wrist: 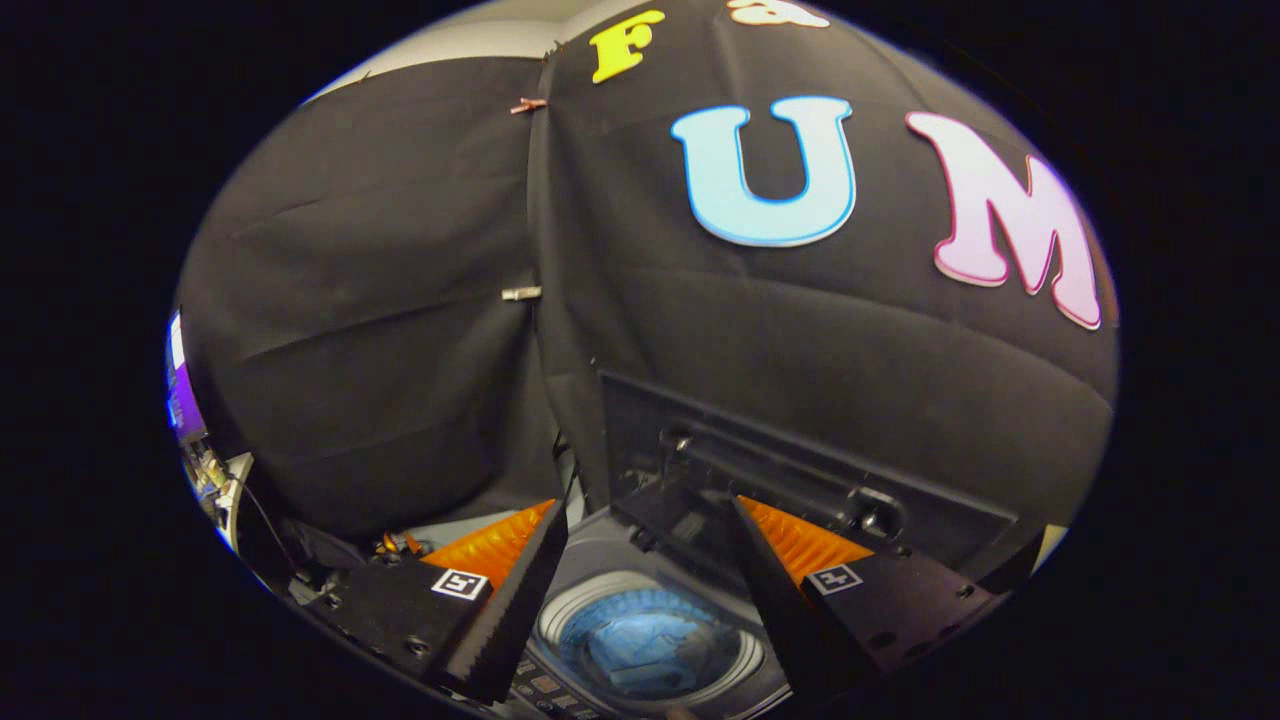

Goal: Put the clothes into the washing machine and then close the washing machine lid.

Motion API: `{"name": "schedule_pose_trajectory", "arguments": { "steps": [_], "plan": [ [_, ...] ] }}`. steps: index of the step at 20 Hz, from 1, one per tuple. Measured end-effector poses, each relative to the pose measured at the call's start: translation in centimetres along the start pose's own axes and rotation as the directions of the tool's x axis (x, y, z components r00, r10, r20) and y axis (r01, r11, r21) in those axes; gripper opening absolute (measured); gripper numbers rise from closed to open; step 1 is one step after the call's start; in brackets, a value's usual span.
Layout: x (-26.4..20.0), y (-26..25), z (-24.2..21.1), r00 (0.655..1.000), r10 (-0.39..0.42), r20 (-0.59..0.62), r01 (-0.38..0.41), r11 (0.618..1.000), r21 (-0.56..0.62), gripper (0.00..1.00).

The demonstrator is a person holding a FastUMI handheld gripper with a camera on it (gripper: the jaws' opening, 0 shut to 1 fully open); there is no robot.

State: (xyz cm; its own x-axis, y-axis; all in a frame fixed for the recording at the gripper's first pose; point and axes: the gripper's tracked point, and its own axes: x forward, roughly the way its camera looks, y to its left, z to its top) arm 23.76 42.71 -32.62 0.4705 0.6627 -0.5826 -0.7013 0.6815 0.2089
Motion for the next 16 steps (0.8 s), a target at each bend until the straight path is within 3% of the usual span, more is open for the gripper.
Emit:
{"name": "schedule_pose_trajectory", "arguments": {
  "steps": [4,8,13,16],
  "plan": [
    [0.1,-3.2,3.6,0.979,-0.135,0.150,0.135,0.991,0.011,0.99],
    [-0.1,-7.3,5.5,0.919,-0.306,0.248,0.305,0.951,0.045,0.99],
    [0.8,-11.9,6.0,0.844,-0.479,0.241,0.442,0.876,0.192,0.99],
    [2.0,-14.4,5.4,0.822,-0.536,0.195,0.492,0.839,0.231,0.99]
  ]
}}
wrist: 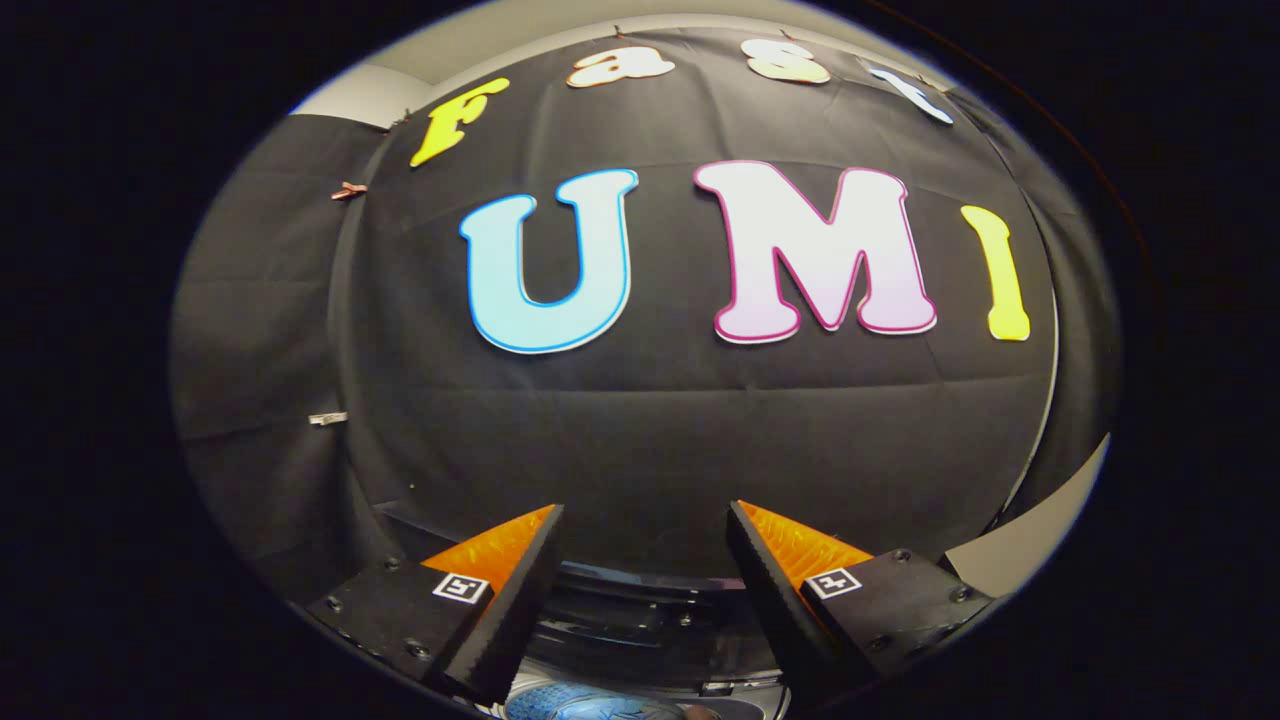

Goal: Put the clothes into the washing machine and then close the washing machine lid.

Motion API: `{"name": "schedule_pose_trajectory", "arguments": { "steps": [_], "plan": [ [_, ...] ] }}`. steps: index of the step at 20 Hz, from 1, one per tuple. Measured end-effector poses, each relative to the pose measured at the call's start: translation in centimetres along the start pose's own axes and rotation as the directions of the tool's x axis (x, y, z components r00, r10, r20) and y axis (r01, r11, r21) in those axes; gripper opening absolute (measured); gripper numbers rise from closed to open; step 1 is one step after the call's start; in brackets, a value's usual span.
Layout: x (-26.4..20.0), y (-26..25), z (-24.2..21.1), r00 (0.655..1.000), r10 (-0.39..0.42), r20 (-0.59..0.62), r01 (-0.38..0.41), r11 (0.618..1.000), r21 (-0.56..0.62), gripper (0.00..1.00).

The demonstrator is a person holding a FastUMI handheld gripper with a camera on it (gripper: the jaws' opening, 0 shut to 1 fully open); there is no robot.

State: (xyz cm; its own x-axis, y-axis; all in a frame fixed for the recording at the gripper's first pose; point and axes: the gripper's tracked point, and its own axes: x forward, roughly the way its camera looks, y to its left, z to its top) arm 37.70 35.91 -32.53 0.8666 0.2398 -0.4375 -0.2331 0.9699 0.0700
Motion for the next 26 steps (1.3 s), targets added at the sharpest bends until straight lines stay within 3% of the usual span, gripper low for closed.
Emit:
{"name": "schedule_pose_trajectory", "arguments": {
  "steps": [5,14,26],
  "plan": [
    [1.8,-1.8,-2.1,0.994,-0.076,-0.075,0.076,0.997,-0.002,0.99],
    [1.5,-2.3,-2.5,0.990,-0.103,-0.099,0.104,0.995,0.001,1.00],
    [-6.3,-1.4,-4.0,0.968,-0.169,-0.183,0.169,0.985,-0.020,1.00]
  ]
}}
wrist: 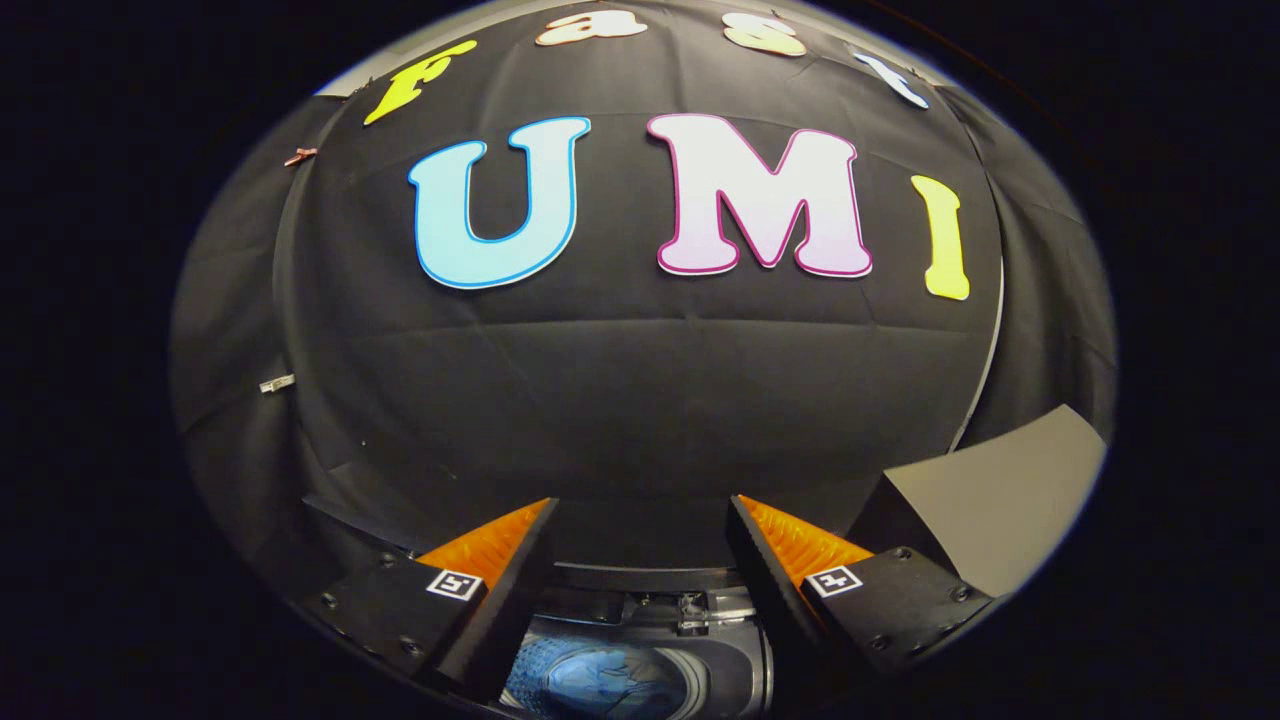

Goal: Put the clothes into the washing machine and then close the washing machine lid.

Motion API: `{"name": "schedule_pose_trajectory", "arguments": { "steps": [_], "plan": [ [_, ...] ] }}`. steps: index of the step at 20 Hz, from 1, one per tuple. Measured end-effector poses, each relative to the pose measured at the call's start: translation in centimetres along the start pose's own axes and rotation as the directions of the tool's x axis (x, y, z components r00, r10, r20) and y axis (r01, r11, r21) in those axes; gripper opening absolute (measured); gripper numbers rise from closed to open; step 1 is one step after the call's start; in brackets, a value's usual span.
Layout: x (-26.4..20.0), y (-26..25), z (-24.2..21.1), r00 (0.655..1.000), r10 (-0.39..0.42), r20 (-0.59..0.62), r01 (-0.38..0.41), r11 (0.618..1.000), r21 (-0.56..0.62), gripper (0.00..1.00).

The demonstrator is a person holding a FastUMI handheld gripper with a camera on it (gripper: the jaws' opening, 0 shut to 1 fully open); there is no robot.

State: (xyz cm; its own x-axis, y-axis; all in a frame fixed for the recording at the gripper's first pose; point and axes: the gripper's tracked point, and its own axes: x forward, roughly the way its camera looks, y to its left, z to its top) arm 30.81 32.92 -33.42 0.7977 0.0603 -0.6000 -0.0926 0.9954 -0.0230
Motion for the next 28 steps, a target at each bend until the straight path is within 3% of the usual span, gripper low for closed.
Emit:
{"name": "schedule_pose_trajectory", "arguments": {
  "steps": [7,9,12,16,21,28],
  "plan": [
    [-3.5,-0.7,-3.7,0.991,-0.055,-0.123,0.057,0.998,0.009,1.00],
    [-3.5,-1.3,-6.7,0.967,-0.083,-0.239,0.091,0.996,0.021,0.99],
    [-3.4,-0.7,-9.2,0.926,-0.055,-0.372,0.092,0.992,0.081,0.99],
    [-3.1,-1.0,-8.2,0.954,-0.061,-0.294,0.075,0.996,0.037,0.99],
    [-3.1,-0.7,-7.6,0.962,-0.046,-0.270,0.057,0.998,0.031,0.98],
    [-4.2,0.2,-4.6,0.993,0.057,-0.101,-0.059,0.998,-0.017,0.98]
  ]
}}
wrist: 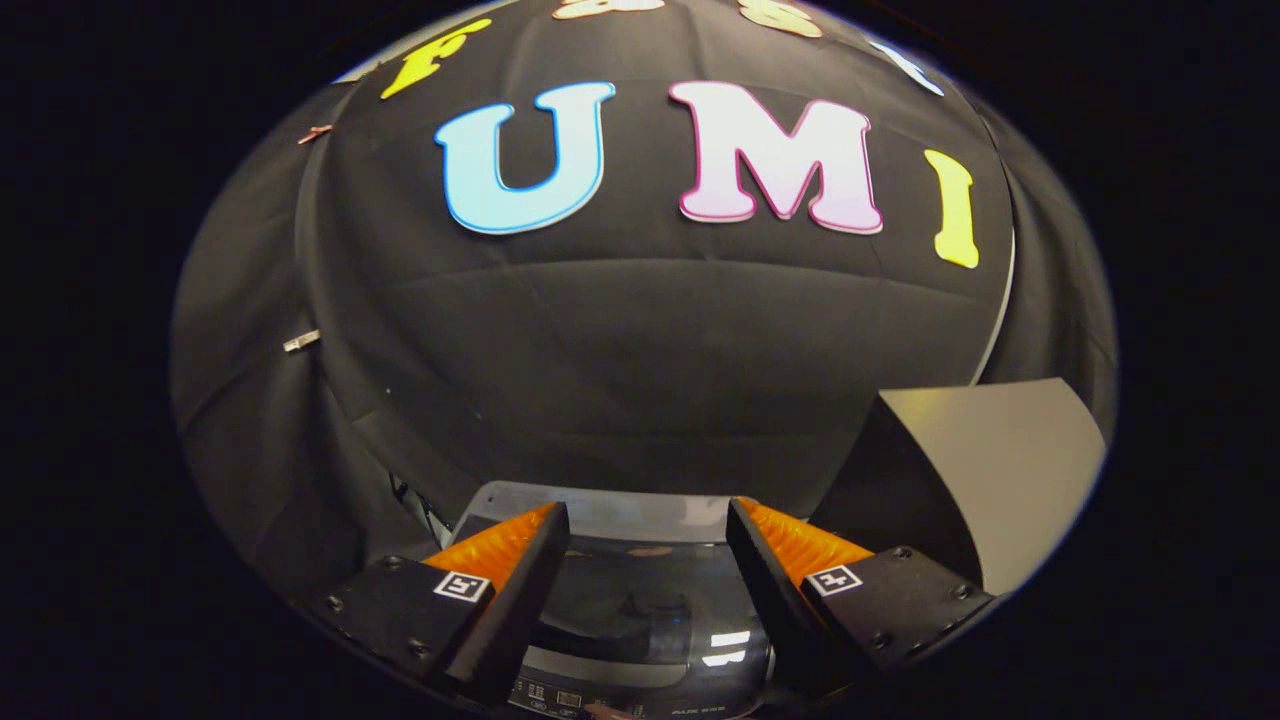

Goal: Put the clothes into the washing machine and then close the washing machine lid.

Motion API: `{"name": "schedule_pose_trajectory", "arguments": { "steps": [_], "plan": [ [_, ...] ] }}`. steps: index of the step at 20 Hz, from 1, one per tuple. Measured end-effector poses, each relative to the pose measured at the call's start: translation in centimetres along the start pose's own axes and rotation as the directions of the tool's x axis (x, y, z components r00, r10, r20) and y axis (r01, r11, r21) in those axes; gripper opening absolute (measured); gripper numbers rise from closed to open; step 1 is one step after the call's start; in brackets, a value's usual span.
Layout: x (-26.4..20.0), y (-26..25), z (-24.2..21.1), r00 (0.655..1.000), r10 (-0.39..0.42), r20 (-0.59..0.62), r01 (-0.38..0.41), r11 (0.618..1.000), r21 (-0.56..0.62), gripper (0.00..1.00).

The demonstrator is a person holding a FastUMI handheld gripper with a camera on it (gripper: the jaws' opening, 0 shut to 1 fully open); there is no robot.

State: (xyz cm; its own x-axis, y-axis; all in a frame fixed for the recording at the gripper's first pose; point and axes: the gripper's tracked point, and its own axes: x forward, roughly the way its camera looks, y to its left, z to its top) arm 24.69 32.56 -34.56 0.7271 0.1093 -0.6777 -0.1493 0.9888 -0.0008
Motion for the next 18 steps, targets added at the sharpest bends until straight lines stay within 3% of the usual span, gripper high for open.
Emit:
{"name": "schedule_pose_trajectory", "arguments": {
  "steps": [6,12,18],
  "plan": [
    [-8.2,-0.6,5.2,0.980,0.038,0.197,-0.039,0.999,-0.001,0.99],
    [-17.4,-4.4,8.7,0.916,0.090,0.391,-0.095,0.995,-0.005,0.99],
    [-25.2,-10.4,11.0,0.855,0.059,0.516,-0.057,0.998,-0.019,0.98]
  ]
}}
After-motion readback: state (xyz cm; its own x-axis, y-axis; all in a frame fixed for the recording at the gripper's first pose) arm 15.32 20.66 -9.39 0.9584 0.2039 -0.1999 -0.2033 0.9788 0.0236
